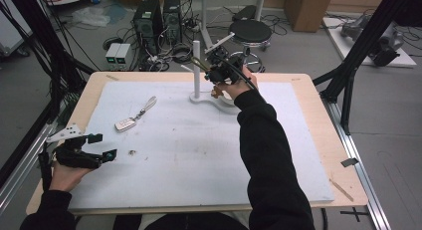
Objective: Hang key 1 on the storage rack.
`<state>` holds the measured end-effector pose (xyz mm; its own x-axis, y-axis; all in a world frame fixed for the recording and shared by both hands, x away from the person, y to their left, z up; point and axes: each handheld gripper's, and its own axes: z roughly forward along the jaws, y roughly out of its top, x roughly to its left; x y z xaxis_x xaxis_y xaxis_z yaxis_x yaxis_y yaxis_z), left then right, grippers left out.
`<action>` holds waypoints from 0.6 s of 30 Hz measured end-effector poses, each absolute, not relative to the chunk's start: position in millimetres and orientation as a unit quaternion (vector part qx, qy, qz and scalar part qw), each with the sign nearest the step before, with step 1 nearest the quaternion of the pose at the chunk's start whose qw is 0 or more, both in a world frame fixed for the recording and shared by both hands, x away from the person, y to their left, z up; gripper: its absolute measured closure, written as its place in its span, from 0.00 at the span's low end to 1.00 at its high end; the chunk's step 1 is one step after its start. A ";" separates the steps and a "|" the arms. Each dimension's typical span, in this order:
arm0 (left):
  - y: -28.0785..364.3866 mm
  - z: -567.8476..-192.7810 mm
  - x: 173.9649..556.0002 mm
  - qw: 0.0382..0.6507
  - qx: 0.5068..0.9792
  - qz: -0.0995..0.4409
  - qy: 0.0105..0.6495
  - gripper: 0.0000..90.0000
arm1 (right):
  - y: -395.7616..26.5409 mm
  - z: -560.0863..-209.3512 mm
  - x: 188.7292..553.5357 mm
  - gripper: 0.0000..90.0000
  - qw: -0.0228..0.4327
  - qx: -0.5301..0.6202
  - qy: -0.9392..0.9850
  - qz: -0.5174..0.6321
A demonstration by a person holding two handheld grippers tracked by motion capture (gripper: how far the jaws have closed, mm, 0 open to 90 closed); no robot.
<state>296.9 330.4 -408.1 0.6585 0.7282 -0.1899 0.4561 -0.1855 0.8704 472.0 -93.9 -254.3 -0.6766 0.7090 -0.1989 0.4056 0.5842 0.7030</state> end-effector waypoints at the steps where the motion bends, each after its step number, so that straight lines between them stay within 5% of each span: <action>1: 330.5 -408.1 296.7 0.505 0.758 0.135 0.391 0.06 | -93.8 -254.8 472.3 0.79 0.240 0.327 0.857 0.319; 18: 331.2 -409.3 296.8 0.502 0.758 0.134 0.394 0.06 | -72.5 -278.4 478.8 0.78 0.274 0.343 0.851 0.287</action>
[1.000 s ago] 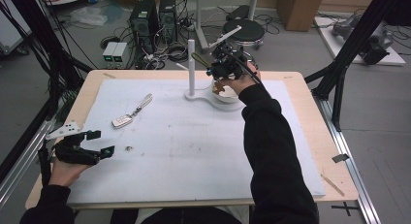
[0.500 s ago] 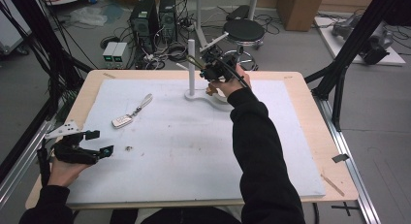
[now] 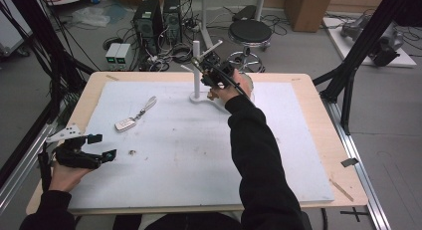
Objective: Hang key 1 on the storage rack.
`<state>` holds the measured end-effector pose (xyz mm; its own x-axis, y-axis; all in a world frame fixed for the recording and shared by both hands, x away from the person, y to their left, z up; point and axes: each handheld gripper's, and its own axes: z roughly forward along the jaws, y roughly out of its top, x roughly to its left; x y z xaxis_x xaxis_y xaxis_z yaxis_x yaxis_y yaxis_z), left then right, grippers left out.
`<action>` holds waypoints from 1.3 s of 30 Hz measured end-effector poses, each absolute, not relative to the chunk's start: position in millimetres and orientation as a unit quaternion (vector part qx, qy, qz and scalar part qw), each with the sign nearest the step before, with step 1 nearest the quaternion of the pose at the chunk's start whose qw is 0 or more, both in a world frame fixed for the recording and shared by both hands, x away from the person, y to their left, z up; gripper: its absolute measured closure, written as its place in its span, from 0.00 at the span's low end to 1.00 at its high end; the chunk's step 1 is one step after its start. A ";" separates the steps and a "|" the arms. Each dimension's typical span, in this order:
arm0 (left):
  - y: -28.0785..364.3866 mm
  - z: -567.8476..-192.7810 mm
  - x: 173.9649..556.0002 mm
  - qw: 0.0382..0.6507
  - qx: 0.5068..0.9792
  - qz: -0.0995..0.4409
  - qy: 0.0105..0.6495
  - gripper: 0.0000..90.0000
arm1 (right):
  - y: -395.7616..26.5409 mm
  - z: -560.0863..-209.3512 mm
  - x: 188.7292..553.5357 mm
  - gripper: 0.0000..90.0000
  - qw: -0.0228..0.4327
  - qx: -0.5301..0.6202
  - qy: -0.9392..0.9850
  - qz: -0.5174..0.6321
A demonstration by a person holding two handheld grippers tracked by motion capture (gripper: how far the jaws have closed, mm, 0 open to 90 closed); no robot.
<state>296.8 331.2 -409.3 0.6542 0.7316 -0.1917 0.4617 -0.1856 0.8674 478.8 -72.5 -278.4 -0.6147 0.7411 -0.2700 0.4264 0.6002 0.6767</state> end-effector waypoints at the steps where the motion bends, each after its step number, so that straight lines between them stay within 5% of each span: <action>1: 331.1 -409.4 296.6 0.502 0.758 0.134 0.394 0.06 | -70.7 -280.9 480.6 0.77 0.274 0.351 0.849 0.285; 13: 332.0 -410.3 298.1 0.499 0.761 0.132 0.392 0.06 | -59.1 -302.4 496.6 0.74 0.239 0.378 0.848 0.284; 17: 332.5 -410.5 297.6 0.500 0.760 0.135 0.393 0.06 | -61.6 -304.9 500.7 0.46 0.214 0.402 0.840 0.295; 20: 333.1 -410.1 297.0 0.501 0.760 0.135 0.392 0.06 | -65.5 -304.2 502.3 0.36 0.198 0.417 0.834 0.301; 21: 333.3 -409.9 296.4 0.502 0.758 0.136 0.393 0.06 | -69.5 -302.2 502.7 0.22 0.182 0.423 0.831 0.311; 26: 333.0 -410.1 295.9 0.502 0.759 0.134 0.393 0.06 | -76.2 -293.9 498.4 0.00 0.178 0.410 0.837 0.315; 39: 332.4 -410.5 296.5 0.500 0.760 0.135 0.393 0.06 | -113.2 -285.4 477.5 0.01 0.174 0.397 0.838 0.332</action>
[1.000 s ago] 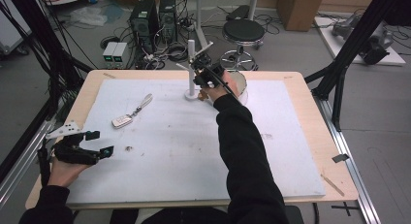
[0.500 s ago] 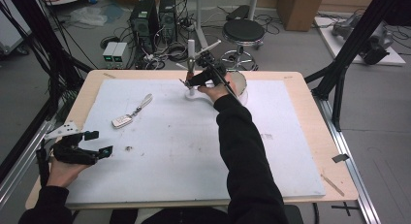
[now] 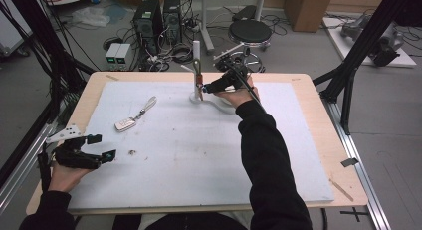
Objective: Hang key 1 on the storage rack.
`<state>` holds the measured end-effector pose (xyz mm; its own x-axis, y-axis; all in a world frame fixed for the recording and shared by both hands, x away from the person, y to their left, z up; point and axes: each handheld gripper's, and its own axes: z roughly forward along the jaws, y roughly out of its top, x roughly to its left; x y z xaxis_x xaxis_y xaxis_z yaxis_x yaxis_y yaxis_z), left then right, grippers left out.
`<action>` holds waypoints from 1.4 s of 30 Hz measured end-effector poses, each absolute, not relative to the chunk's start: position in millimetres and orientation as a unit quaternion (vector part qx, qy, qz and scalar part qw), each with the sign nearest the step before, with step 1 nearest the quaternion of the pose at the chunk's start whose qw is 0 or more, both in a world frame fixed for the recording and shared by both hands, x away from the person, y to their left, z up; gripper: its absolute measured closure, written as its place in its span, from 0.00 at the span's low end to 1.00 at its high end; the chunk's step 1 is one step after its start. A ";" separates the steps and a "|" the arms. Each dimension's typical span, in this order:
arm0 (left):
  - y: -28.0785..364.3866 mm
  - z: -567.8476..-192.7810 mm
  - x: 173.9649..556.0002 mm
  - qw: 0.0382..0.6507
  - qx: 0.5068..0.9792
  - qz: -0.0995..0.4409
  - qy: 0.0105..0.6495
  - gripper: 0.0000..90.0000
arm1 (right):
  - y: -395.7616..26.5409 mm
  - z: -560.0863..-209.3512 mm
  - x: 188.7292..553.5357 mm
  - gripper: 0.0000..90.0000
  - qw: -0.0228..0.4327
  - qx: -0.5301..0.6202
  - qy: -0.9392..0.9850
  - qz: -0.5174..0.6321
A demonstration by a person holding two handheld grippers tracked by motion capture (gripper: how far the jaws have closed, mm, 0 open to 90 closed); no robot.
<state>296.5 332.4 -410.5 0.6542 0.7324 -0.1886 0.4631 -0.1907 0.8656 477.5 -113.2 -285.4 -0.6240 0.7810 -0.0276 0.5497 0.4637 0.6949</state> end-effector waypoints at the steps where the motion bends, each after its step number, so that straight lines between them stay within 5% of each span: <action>1: 332.3 -410.6 296.7 0.500 0.760 0.134 0.393 0.06 | -120.0 -285.2 475.6 0.01 0.170 0.398 0.834 0.341; 26: 333.2 -410.6 296.8 0.498 0.759 0.137 0.397 0.06 | -189.3 -270.1 436.8 0.01 0.200 0.406 0.809 0.375; 42: 332.3 -411.0 297.0 0.495 0.761 0.135 0.398 0.06 | -240.8 -302.6 402.7 0.01 0.194 0.440 0.785 0.391</action>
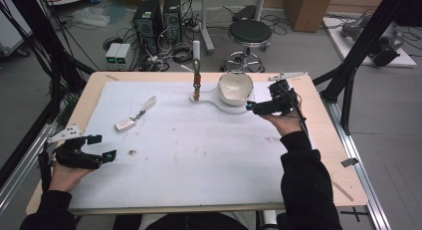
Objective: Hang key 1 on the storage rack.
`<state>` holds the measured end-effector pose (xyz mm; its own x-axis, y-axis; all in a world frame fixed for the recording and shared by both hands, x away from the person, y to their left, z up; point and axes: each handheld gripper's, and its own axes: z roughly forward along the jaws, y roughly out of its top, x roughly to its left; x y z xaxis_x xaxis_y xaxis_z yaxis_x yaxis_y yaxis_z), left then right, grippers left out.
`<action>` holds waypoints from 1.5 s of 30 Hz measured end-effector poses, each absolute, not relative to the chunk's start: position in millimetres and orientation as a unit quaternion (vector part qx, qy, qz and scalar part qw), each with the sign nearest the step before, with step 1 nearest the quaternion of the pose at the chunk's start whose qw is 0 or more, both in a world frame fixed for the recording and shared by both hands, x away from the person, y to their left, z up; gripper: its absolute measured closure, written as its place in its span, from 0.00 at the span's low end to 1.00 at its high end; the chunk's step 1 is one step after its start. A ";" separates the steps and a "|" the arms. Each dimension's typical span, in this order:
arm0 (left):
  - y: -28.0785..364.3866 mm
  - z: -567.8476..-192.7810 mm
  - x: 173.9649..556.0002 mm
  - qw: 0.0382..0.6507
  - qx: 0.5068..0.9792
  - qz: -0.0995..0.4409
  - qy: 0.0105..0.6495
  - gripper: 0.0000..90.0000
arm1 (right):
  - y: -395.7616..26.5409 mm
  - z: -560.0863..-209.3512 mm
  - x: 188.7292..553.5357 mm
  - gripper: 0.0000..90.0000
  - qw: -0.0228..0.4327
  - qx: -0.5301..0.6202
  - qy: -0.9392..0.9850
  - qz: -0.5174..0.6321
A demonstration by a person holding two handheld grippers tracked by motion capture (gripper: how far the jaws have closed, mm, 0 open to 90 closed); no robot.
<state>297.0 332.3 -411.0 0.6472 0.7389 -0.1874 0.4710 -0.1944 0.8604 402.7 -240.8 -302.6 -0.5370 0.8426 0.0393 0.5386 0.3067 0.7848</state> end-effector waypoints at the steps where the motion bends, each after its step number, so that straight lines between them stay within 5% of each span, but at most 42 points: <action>1: 332.3 -411.0 297.0 0.495 0.761 0.135 0.398 0.06 | -242.9 -303.7 401.3 0.01 0.190 0.442 0.782 0.396; 45: 333.4 -413.0 300.1 0.492 0.760 0.135 0.404 0.06 | -279.7 -383.7 337.7 0.01 0.220 0.450 0.757 0.420</action>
<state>300.1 333.4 -413.0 0.6376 0.7462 -0.1914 0.4800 -0.1905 0.8564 337.7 -279.7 -383.7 -0.4980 0.8661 0.0443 0.4958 0.2424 0.8339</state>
